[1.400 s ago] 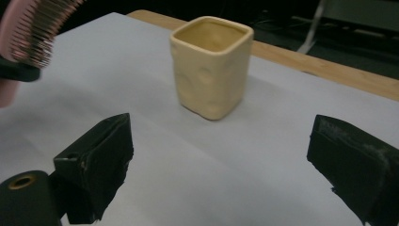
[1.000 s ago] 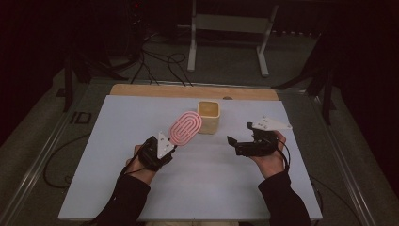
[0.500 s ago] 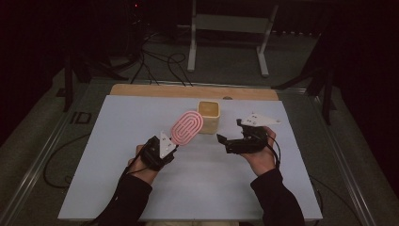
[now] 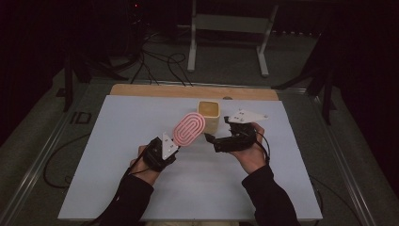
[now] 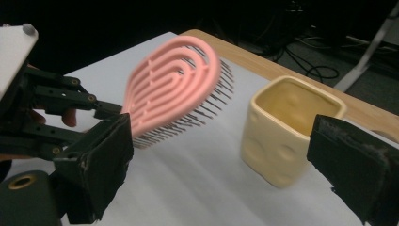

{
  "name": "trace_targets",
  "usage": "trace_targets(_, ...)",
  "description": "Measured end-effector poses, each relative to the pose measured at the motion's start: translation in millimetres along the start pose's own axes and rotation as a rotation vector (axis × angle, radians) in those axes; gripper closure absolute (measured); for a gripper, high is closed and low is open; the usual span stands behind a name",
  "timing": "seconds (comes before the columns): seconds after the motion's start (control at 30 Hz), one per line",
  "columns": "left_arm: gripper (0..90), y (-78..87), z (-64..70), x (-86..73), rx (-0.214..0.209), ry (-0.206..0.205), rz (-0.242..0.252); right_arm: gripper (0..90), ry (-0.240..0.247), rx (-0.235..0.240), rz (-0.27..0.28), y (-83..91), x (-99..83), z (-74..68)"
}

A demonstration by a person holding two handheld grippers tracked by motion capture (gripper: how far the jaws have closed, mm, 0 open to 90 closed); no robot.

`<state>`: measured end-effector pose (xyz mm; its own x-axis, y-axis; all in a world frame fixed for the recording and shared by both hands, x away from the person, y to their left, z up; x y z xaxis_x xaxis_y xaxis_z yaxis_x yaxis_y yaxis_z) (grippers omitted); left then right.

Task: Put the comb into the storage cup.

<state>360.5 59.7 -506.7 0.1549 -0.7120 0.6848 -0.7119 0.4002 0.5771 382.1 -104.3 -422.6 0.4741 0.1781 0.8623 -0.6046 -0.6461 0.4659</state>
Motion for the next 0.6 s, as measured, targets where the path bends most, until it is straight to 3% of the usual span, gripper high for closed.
trace_targets(0.27, 70.2, 2.5, 2.1, 3.8, -0.002, -0.007, 0.022, 7.5, -0.043, 0.058, -0.019, -14.3, 1.4, -7.2)
trace_targets(0.6, 70.2, 4.4, 5.7, 8.0, -0.003, -0.020, 0.037, 8.5, -0.077, 0.086, -0.054, -27.1, -1.0, -15.2)
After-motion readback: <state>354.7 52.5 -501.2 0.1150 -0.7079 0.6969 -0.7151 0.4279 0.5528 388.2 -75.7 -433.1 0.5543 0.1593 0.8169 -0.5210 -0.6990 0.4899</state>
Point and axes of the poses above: each handheld gripper's, and its own axes: y roughly backward along the jaws, x roughly out of its top, z roughly to its right, the point moved 9 cm from there along -y, roughly forward along the jaws, and after that the axes turned 11 degrees about -y, right-handed, at the moved point
